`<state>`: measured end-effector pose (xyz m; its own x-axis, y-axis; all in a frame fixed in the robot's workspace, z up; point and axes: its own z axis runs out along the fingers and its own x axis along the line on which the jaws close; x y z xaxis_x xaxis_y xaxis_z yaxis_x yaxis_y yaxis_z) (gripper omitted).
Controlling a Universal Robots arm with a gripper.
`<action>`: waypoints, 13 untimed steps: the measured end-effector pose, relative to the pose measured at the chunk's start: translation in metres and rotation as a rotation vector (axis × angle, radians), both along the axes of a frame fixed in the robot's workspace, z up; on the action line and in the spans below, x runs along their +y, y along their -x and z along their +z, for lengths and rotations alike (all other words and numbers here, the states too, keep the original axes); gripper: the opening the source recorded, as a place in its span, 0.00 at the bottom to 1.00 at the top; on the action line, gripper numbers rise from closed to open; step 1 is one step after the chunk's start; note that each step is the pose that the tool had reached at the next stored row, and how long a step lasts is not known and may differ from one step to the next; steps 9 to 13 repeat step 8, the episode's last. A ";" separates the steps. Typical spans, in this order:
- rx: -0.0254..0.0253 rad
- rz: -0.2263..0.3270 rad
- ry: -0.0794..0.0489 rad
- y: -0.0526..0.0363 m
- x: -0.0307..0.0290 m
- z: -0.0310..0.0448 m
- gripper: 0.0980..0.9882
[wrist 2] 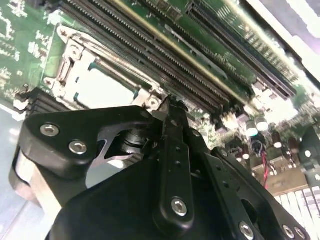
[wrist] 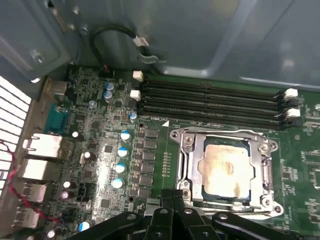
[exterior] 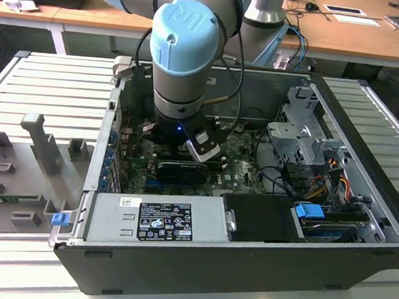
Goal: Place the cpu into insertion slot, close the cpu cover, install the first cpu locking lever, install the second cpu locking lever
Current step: 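Install the second cpu locking lever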
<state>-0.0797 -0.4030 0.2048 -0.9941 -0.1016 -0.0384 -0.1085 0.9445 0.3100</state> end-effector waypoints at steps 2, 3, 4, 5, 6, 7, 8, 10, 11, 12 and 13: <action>0.0000 0.000 0.000 0.0000 0.0000 0.0032 0.01; 0.0001 0.000 0.000 0.0000 0.0000 0.0042 0.01; 0.0000 0.000 0.000 0.0000 0.0001 0.0047 0.01; 0.0000 0.000 0.000 0.0000 0.0001 0.0060 0.01; 0.0001 0.000 0.000 0.0000 0.0002 0.0073 0.01; 0.0000 0.000 0.000 0.0000 0.0002 0.0086 0.01; 0.0000 0.000 0.000 0.0000 0.0002 0.0115 0.01; 0.0000 0.000 0.000 0.0000 0.0002 0.0115 0.01; 0.0000 0.000 0.000 0.0000 0.0002 0.0115 0.01; 0.0000 0.000 0.000 0.0000 0.0002 0.0115 0.01; 0.0000 0.000 0.000 0.0000 0.0002 0.0115 0.01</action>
